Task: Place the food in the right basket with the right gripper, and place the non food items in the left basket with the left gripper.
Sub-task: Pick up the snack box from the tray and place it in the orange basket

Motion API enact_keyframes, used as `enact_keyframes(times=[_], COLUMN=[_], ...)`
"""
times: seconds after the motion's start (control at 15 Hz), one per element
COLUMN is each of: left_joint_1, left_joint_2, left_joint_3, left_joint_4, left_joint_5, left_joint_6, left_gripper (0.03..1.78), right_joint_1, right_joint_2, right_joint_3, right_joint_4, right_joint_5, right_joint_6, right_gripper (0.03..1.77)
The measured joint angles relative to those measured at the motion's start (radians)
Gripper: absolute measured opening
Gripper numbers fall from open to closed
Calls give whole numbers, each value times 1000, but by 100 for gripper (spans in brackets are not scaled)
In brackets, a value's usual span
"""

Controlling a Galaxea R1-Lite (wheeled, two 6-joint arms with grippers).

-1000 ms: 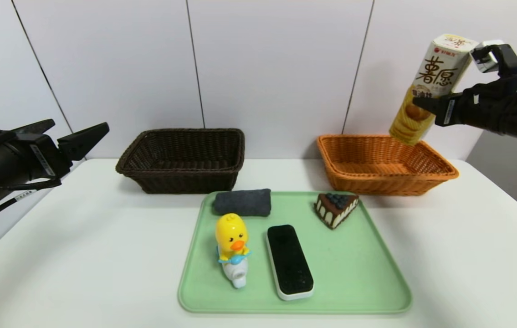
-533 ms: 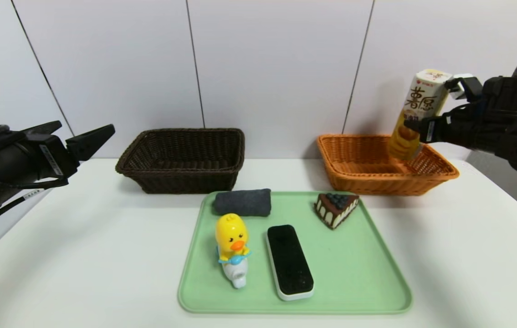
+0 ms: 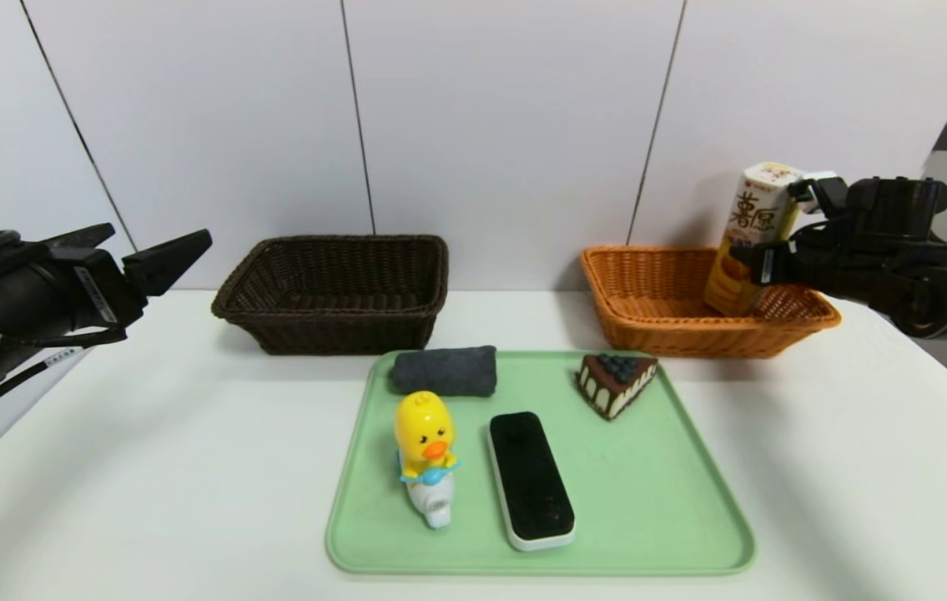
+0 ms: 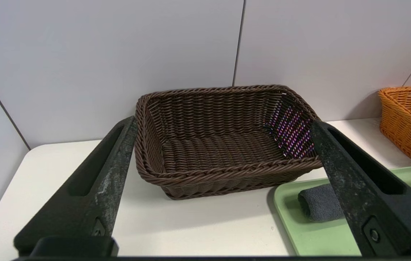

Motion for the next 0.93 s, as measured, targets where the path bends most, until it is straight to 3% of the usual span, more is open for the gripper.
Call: enact_keyframes(times=[0.13,0.53,0.93], left_joint_1=[0,0,0], left_joint_2=[0,0,0], left_joint_3=[0,0,0], left_joint_4=[0,0,0], left_joint_5=[0,1,1], left_joint_6=[0,1,-1], left_gripper=[169,169,169], right_joint_1=[1,0,-1], right_joint_2=[2,1,-64], right_joint_3=[2,3,62], right_joint_4=[5,-1,17], right_joint_5=[0,1,8], right_joint_6=[2,3,-4], right_gripper=[89,133,153])
